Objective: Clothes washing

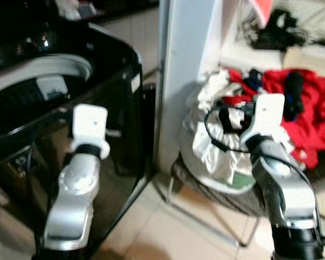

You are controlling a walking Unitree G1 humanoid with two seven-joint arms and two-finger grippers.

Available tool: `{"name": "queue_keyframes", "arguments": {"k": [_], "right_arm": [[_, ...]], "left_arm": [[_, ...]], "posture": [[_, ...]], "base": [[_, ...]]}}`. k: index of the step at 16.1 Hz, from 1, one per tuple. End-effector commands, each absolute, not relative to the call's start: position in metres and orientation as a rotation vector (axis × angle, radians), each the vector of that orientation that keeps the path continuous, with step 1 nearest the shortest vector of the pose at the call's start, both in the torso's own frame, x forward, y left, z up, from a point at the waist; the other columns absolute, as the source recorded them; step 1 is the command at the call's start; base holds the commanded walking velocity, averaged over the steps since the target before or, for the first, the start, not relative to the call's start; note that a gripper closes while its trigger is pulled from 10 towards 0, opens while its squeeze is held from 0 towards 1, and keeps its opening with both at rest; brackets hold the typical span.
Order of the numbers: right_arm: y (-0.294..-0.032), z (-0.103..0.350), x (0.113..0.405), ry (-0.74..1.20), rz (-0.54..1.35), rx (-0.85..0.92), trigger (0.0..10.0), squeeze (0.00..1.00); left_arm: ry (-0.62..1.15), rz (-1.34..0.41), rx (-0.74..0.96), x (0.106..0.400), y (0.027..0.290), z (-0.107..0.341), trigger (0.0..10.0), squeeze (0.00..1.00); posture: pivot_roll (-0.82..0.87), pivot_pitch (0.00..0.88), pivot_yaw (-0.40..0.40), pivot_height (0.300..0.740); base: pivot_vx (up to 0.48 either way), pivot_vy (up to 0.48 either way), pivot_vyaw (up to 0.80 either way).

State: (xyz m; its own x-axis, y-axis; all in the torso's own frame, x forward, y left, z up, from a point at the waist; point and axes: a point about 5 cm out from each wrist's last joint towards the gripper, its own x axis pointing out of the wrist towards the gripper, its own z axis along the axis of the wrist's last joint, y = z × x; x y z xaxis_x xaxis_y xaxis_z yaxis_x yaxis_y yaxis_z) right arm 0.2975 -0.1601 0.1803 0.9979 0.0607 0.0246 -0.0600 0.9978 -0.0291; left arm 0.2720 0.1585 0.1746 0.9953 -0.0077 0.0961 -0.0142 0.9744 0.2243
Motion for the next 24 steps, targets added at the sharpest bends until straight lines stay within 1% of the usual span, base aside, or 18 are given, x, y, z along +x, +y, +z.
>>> {"name": "queue_keyframes", "arguments": {"k": [1,4,8,9,12,14,18,21,22,24], "right_arm": [[-0.167,0.184,0.298,-0.045,0.036,-0.021,10.0,0.00],[-0.168,0.185,0.298,-0.051,0.034,-0.022,10.0,0.00],[-0.168,0.186,0.297,-0.055,0.036,-0.025,10.0,0.00],[-0.169,0.188,0.297,-0.076,0.037,-0.052,10.0,0.00],[-0.175,0.192,0.295,-0.101,-0.009,-0.025,10.0,0.00],[-0.174,0.192,0.295,-0.097,-0.001,-0.027,10.0,0.00],[-0.179,0.190,0.294,-0.087,-0.027,-0.026,10.0,0.00],[-0.176,0.194,0.295,-0.110,0.015,-0.035,10.0,0.00],[-0.171,0.195,0.296,-0.117,0.064,-0.019,10.0,0.00],[-0.166,0.196,0.295,-0.126,0.112,-0.059,10.0,0.00]], "left_arm": [[-0.110,-0.015,0.246,0.271,0.156,0.177,10.0,0.00],[-0.098,0.009,0.221,0.272,0.157,0.175,10.0,0.00],[-0.084,0.032,0.233,0.273,0.161,0.175,10.0,0.00],[-0.108,0.023,0.206,0.272,0.160,0.177,10.0,0.00],[-0.119,0.011,0.179,0.273,0.158,0.181,10.0,0.00],[-0.114,0.010,0.173,0.273,0.158,0.180,10.0,0.00],[-0.114,-0.010,0.150,0.272,0.153,0.183,10.0,0.00],[-0.117,0.008,0.148,0.272,0.154,0.184,10.0,0.00],[-0.117,0.017,0.152,0.271,0.156,0.184,10.0,0.00],[-0.117,0.029,0.154,0.270,0.159,0.184,10.0,0.00]], "posture": [[0.03,0.000,-0.041,0.740],[0.03,0.000,-0.040,0.740],[0.02,0.000,-0.037,0.740],[0.02,0.000,-0.033,0.740],[0.02,0.000,-0.028,0.740],[0.02,0.000,-0.025,0.740],[0.02,0.000,-0.020,0.740],[0.03,0.000,-0.021,0.740],[0.03,0.000,-0.021,0.740],[0.03,0.000,-0.021,0.740]], "base": [[0.000,0.000,0.00],[0.000,0.000,0.00],[0.000,0.000,0.00],[0.000,0.000,0.00],[0.334,0.000,0.00],[0.379,0.000,0.00],[0.383,0.000,-0.80],[0.384,0.000,0.00],[0.382,0.000,0.00],[0.382,0.000,0.00]]}}
